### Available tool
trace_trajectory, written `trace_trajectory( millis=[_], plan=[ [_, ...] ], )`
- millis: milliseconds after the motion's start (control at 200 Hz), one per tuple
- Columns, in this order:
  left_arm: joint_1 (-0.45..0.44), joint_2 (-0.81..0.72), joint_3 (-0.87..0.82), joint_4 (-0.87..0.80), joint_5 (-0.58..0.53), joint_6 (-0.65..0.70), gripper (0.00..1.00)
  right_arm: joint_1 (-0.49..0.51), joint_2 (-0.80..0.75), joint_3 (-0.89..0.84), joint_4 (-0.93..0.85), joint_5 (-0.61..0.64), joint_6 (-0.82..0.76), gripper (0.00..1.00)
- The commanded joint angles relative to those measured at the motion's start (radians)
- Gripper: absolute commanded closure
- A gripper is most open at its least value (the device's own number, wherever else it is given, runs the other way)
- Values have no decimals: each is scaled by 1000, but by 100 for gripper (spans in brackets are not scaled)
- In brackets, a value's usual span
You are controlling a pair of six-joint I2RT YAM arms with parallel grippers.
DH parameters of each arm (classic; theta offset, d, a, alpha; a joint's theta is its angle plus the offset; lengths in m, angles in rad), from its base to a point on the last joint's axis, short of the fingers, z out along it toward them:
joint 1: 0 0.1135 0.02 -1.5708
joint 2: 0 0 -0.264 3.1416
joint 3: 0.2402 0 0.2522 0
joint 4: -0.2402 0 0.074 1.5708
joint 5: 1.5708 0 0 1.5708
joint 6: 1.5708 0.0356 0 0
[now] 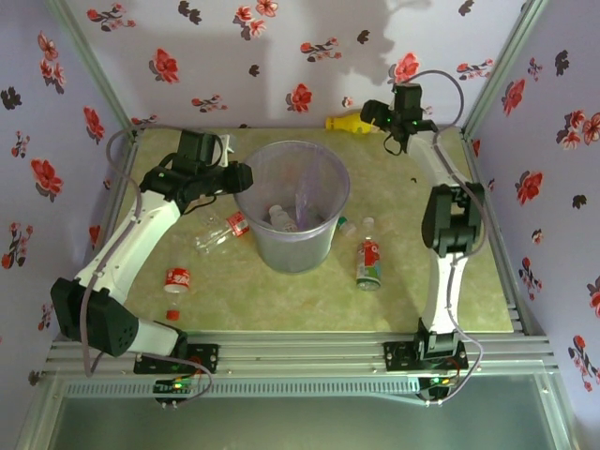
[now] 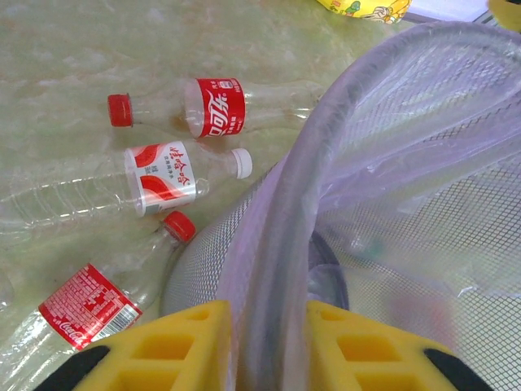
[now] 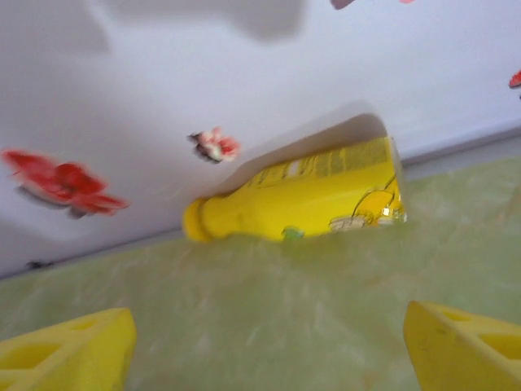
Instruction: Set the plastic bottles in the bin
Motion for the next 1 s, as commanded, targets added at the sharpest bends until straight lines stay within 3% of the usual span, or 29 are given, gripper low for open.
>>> trace_trajectory(
  millis=[0,140,220,375,705,995],
  plan=[
    [-3,14,1,15,-19,-13,72,-1,146,211,-67,60,17,14],
    [-3,14,-11,36,-26,-11,72,-4,379,531,-180,110,-7,14],
    [-3,15,-12,45,-29,-10,72,-14,459,623,-175,124,1,14],
    [-4,26,-17,60,-41,-7,71,-42,488,609,-82,123,39,13],
    [-3,68,-11,92,-42,-19,71,-109,555,579,143,-48,223,11],
    [2,79,16,79,-48,-25,71,-96,584,608,93,-60,199,14]
  ],
)
